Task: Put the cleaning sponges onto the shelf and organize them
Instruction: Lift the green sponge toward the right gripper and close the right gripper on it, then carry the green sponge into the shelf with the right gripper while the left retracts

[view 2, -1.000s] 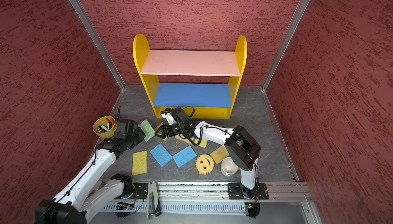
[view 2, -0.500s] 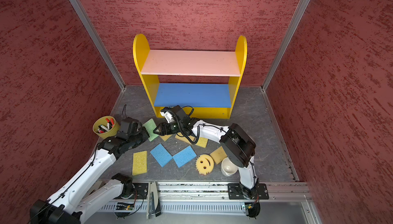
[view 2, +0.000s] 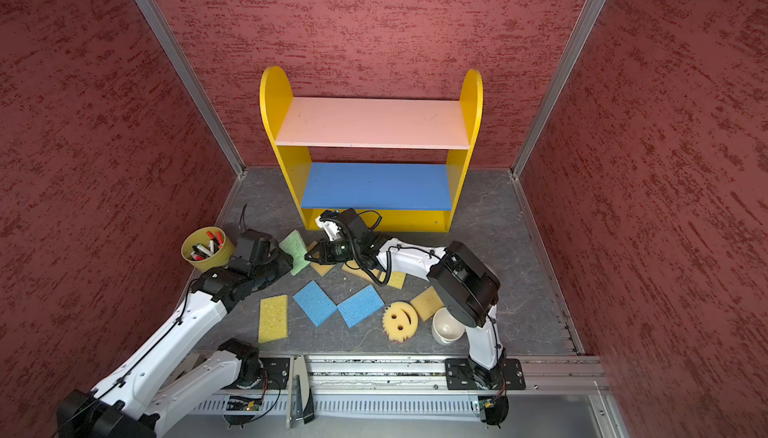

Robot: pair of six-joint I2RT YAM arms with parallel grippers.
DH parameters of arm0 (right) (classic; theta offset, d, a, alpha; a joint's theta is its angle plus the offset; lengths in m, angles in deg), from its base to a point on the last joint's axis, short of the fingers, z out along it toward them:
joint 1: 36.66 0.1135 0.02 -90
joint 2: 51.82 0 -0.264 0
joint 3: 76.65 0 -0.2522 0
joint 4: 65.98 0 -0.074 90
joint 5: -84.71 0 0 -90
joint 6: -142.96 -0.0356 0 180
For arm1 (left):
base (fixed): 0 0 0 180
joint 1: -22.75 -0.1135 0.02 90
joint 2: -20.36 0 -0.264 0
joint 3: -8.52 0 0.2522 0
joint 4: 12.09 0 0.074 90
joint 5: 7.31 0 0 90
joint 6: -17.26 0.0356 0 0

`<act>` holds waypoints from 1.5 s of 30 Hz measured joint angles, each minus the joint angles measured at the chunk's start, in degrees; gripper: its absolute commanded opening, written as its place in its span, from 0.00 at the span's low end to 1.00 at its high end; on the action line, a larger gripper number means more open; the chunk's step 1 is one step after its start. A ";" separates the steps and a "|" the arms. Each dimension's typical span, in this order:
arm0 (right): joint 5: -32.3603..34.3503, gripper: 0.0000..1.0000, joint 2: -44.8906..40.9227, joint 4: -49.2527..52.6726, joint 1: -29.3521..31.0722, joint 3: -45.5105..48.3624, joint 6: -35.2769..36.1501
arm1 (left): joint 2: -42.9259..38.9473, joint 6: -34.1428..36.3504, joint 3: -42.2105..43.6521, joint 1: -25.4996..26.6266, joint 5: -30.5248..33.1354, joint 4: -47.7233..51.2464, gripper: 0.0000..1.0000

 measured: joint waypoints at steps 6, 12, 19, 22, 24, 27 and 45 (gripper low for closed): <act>4.42 0.00 -0.31 -5.97 -0.02 7.10 -2.47 | -7.04 -1.88 0.35 0.00 2.91 -0.02 0.71; 10.54 0.00 -0.35 -7.78 -0.35 11.39 -3.61 | -14.45 -2.47 2.71 -2.01 5.22 1.05 0.73; 16.61 0.00 -0.33 -14.53 -1.64 11.85 -4.39 | -16.04 -2.14 4.55 -5.86 4.24 1.64 0.73; 19.15 0.00 0.15 -16.76 -2.05 11.80 -4.85 | -15.56 -2.01 6.27 -6.73 2.95 0.98 0.73; 20.59 0.00 1.16 -17.92 -2.27 11.54 -5.11 | -14.86 -1.99 7.39 -7.13 2.05 0.55 0.73; 22.60 0.00 3.32 -18.84 -2.34 11.02 -5.68 | -13.70 -1.97 8.39 -7.48 0.61 -0.09 0.73; 33.64 0.00 9.22 -21.00 -2.64 6.54 -8.83 | -12.13 -1.38 10.75 -7.89 -3.91 -3.93 0.73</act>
